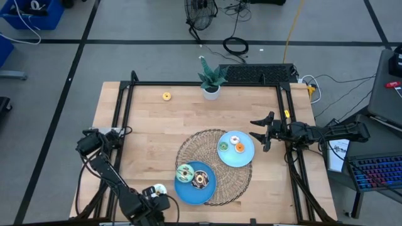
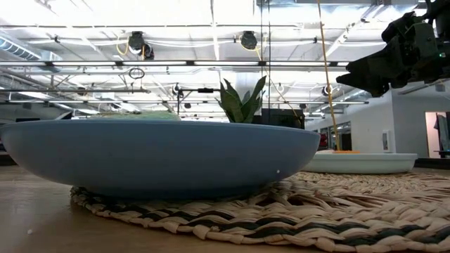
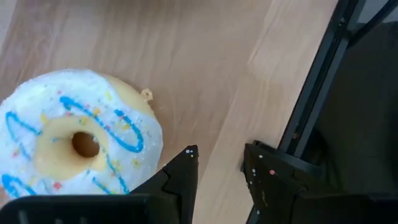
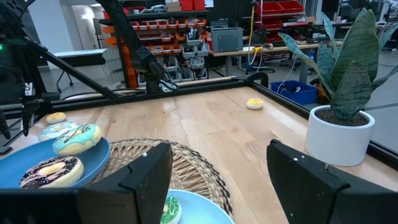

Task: Pick & Place donuts
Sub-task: Put the large white donut on the blue plate

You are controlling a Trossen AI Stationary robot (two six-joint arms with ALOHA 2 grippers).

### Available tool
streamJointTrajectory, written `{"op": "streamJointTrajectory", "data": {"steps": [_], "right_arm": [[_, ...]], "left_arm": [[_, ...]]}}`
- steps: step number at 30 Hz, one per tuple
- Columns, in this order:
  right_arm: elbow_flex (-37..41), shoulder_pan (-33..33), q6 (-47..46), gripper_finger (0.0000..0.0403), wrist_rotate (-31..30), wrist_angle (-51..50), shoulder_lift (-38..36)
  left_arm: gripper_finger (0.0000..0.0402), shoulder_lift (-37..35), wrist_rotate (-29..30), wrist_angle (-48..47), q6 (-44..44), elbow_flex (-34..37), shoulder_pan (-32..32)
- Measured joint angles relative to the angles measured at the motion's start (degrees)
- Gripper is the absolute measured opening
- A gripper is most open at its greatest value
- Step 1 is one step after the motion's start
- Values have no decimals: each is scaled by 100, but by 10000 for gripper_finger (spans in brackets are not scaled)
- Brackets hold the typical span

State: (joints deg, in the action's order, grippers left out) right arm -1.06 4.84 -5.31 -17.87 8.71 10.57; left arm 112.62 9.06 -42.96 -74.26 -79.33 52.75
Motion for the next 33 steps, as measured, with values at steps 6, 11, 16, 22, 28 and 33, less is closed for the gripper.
{"op": "streamJointTrajectory", "data": {"steps": [6,11,16,22,28,33], "right_arm": [[0,0,1,242,2,0,0],[0,2,-2,242,0,0,0],[0,0,-1,242,2,0,0],[-1,1,-1,242,0,0,0],[0,1,0,242,0,0,0],[-1,2,1,242,0,1,0]], "left_arm": [[131,212,-130,21,538,4,12],[131,361,-345,-4,732,4,15],[125,406,-155,-146,970,2,15],[49,407,-124,-409,877,2,11],[13,411,28,-530,902,2,4],[7,413,128,-1027,807,2,-49]]}}
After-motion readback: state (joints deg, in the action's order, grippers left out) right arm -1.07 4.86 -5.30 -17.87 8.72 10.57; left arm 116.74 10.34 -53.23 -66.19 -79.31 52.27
